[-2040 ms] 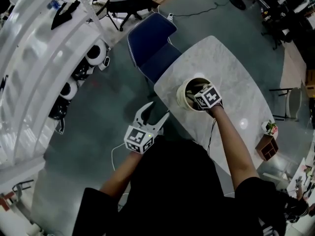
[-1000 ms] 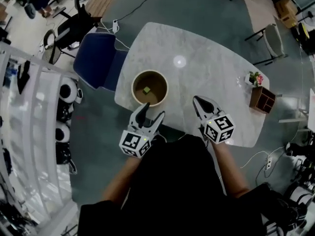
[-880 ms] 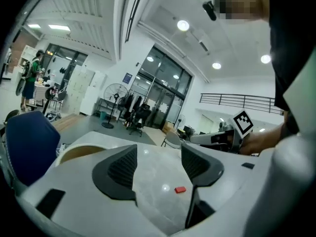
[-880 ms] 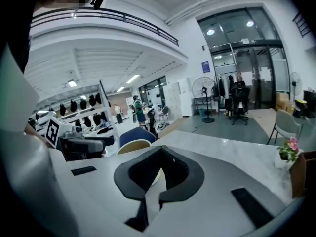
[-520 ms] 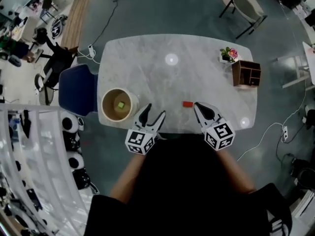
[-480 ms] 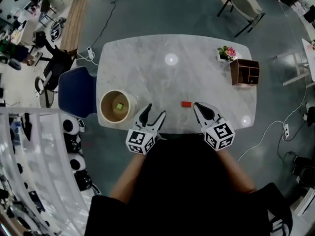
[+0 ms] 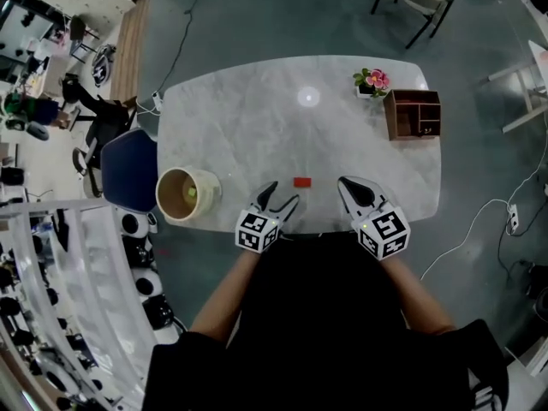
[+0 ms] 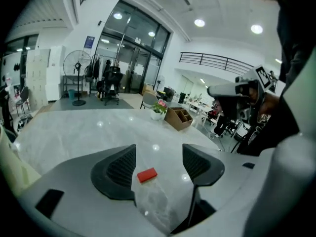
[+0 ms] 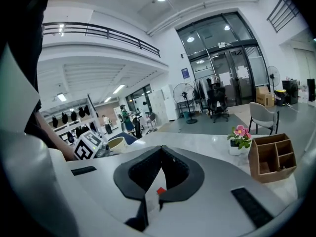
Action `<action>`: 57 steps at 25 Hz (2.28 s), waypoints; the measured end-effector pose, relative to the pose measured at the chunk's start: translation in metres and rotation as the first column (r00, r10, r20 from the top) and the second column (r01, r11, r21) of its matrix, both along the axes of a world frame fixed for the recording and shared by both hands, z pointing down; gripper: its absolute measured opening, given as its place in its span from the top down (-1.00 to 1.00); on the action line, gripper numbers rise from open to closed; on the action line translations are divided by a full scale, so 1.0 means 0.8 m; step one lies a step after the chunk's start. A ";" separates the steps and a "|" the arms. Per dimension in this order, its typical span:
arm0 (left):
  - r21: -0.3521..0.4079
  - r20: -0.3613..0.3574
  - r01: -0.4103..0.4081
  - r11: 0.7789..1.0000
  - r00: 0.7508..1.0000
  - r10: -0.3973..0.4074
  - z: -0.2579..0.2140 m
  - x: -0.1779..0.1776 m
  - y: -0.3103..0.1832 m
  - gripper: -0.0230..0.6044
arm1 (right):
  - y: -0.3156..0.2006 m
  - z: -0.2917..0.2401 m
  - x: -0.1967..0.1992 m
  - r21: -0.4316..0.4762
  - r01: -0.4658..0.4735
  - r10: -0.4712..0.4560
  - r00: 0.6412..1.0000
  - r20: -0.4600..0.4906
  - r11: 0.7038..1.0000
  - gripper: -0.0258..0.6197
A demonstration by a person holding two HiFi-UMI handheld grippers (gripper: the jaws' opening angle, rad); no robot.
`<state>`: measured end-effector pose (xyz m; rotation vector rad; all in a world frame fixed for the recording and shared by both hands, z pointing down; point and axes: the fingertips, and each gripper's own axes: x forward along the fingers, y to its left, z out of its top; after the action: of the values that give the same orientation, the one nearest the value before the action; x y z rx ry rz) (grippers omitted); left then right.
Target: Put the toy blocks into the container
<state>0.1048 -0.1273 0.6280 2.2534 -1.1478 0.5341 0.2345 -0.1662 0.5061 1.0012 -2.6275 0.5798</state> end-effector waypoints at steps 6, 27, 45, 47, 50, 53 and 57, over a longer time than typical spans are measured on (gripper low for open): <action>-0.147 0.078 -0.034 0.989 0.996 0.046 0.081 0.041 0.005 0.06 | 0.002 0.025 0.058 -0.034 0.005 -0.005 1.000 0.000 0.999 0.92; -0.471 0.510 -0.562 0.680 0.455 0.730 0.224 0.052 0.005 0.06 | 0.015 0.075 0.160 -0.137 -0.083 0.082 0.997 -0.009 0.987 0.92; -0.513 0.509 -0.597 0.617 0.367 0.779 0.243 0.047 -0.016 0.39 | 0.001 0.068 0.174 -0.148 -0.128 0.127 0.992 -0.015 0.981 0.92; -0.515 0.510 -0.594 0.618 0.368 0.778 0.244 0.048 -0.016 0.49 | 0.004 0.070 0.171 -0.155 -0.125 0.124 0.992 -0.015 0.980 0.92; -0.511 0.489 -0.605 0.610 0.379 0.786 0.241 0.051 -0.011 0.51 | 0.010 0.073 0.164 -0.164 -0.118 0.117 0.993 -0.014 0.979 0.92; -0.504 0.481 -0.614 0.607 0.384 0.788 0.235 0.049 -0.008 0.51 | 0.013 0.071 0.155 -0.165 -0.110 0.110 0.994 -0.010 0.980 0.92; -0.493 0.484 -0.597 0.633 0.417 0.770 0.224 0.035 -0.006 0.52 | 0.015 0.067 0.141 -0.157 -0.089 0.089 0.996 -0.003 0.984 0.92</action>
<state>0.1328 -0.1318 0.8072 2.2746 -0.2470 1.8467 0.3470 -0.1545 0.5598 1.0728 -2.5046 0.7963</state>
